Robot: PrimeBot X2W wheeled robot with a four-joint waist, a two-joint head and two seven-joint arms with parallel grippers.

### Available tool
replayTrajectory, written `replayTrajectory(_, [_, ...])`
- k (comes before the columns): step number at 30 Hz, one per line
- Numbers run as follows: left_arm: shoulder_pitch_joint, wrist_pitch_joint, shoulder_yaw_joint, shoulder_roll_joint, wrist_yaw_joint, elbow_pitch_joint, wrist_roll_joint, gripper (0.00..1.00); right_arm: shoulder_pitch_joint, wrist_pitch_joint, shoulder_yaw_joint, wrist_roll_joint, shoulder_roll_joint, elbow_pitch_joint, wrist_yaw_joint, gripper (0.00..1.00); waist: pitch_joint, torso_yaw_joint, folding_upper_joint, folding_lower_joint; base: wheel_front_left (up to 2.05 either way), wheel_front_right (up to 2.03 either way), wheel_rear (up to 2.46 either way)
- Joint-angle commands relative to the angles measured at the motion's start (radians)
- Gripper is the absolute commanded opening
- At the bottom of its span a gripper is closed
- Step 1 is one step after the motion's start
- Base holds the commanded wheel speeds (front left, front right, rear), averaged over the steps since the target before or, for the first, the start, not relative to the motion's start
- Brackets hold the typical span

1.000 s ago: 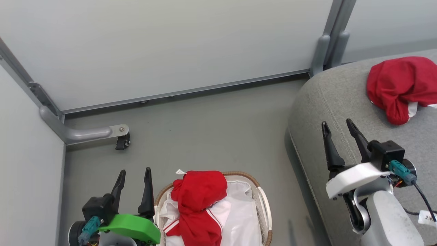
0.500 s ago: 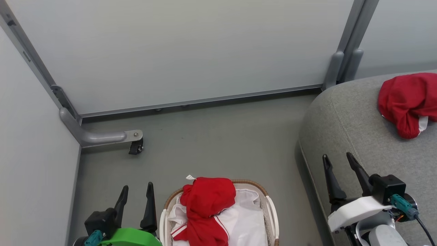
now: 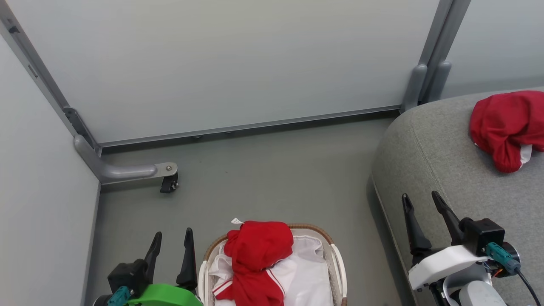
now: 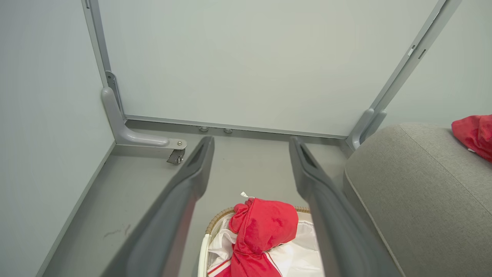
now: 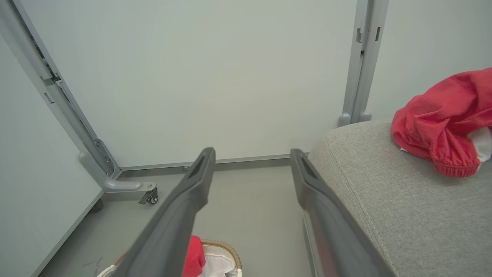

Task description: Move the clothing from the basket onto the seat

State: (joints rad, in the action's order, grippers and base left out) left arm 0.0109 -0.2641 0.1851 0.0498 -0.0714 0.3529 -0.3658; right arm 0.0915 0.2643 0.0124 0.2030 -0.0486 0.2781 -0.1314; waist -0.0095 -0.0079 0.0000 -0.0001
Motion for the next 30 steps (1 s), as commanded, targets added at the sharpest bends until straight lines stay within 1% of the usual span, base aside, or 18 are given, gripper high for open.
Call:
replayTrajectory(1, [0.009,0.000,-0.004,0.001,0.000,-0.002,0.003,1.00,-0.015,0.000,0.002,-0.002,-0.004,0.004,0.001,1.00,-0.002,-0.001,0.0000,0.0001,0.00,0.00,0.00])
replayTrajectory(15, [-0.003,0.000,0.002,0.001,-0.006,-0.004,0.017,1.00,-0.021,0.000,0.012,-0.004,-0.004,0.010,0.001,1.00,0.002,-0.005,0.0000,0.0001,0.00,0.00,0.00])
replayTrajectory(21, [0.043,-0.001,0.038,0.001,-0.015,0.029,0.040,1.00,-0.006,0.000,0.014,-0.007,-0.004,-0.004,0.001,1.00,0.038,-0.011,0.0000,0.0001,0.00,0.00,0.00])
replayTrajectory(25, [0.126,-0.001,0.077,0.002,-0.025,0.118,0.071,1.00,0.035,0.000,0.019,-0.011,-0.003,-0.024,0.001,1.00,0.114,-0.023,0.0000,0.0001,0.00,0.00,0.00])
replayTrajectory(30, [0.268,0.002,0.149,0.002,-0.035,0.289,0.119,1.00,0.101,0.000,0.025,-0.013,-0.003,-0.045,0.001,1.00,0.240,-0.054,0.0000,0.0001,0.00,0.00,0.00])
